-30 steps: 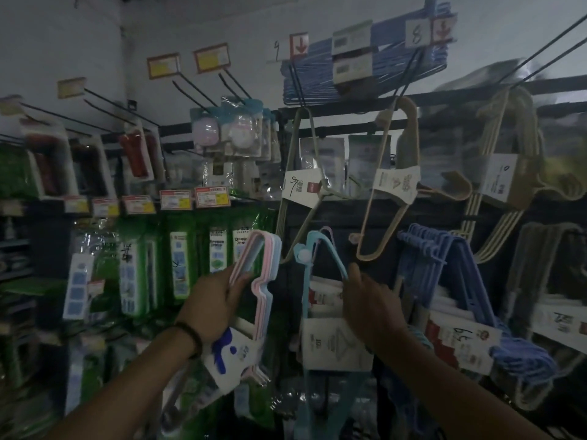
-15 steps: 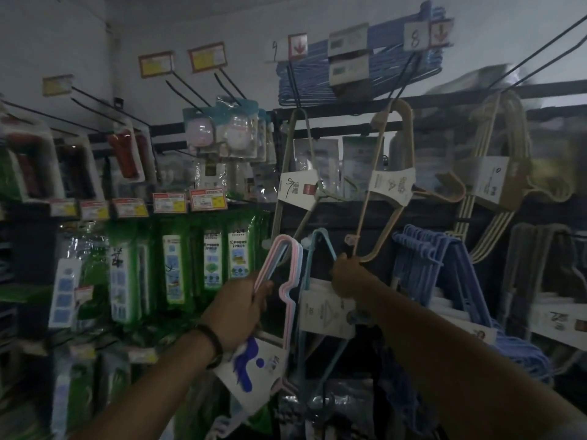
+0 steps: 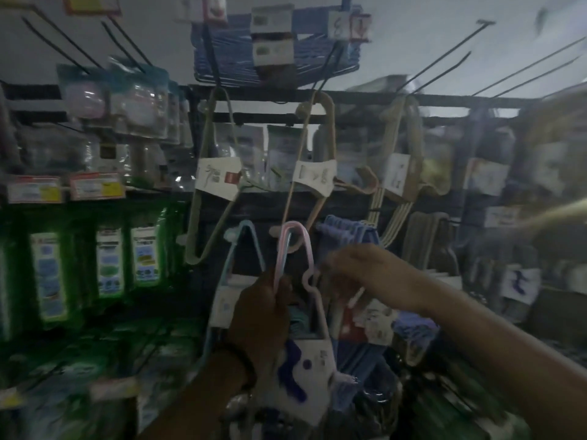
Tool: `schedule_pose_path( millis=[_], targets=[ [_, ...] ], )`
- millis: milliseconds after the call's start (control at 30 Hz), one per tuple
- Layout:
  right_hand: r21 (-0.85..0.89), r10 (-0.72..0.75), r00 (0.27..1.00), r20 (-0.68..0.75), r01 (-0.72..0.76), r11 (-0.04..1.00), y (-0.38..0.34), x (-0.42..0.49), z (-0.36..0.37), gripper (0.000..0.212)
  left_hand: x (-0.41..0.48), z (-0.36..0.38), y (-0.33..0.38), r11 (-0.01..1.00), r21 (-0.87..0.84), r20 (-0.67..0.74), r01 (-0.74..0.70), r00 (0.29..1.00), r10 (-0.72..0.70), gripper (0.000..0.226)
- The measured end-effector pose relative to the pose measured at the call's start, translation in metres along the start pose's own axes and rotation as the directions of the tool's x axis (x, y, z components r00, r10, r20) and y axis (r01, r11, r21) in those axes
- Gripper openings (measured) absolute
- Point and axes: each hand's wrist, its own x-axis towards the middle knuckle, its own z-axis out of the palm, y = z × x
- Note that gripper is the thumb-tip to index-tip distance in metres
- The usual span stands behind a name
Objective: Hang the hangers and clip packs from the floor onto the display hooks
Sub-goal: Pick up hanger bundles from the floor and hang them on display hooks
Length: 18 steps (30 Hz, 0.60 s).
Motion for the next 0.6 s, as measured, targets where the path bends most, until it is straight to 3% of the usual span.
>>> schedule_pose_path(
  millis=[100,200,267,367,467,600],
  targets=[
    [-0.471,-0.002,0.999,-0.053,-0.023,0.882,0.010,-0.037,-0.009,0.066,0.001,0.046,0.027,0.994,-0.108,-0.008,-0.036,0.999,0.035,0.041],
    [-0.685,-0.063,0.978,-0.198,-0.092,0.723,0.039,-0.056,-0.022,0.034,-0.001,0.096,0.058,0.982,-0.174,-0.036,-0.070,0.997,0.064,0.033],
    [-0.714,-0.073,0.954,-0.290,-0.165,0.681,0.065,-0.064,-0.037,0.026,0.000,0.133,0.076,0.980,-0.191,-0.010,-0.057,0.998,0.056,0.028],
    [-0.662,-0.028,0.939,-0.344,-0.221,0.716,0.112,-0.080,-0.072,0.022,0.002,0.186,0.101,0.979,-0.198,0.039,-0.038,0.998,0.047,0.031],
    [-0.609,-0.032,0.931,-0.363,-0.211,0.765,0.157,-0.097,-0.117,0.024,0.006,0.234,0.132,0.974,-0.215,0.100,-0.068,0.991,0.092,0.035],
    [-0.637,-0.037,0.930,-0.367,-0.222,0.738,0.213,-0.108,-0.176,0.019,0.018,0.297,0.164,0.967,-0.255,0.216,-0.016,0.974,0.073,0.044]
  ],
)
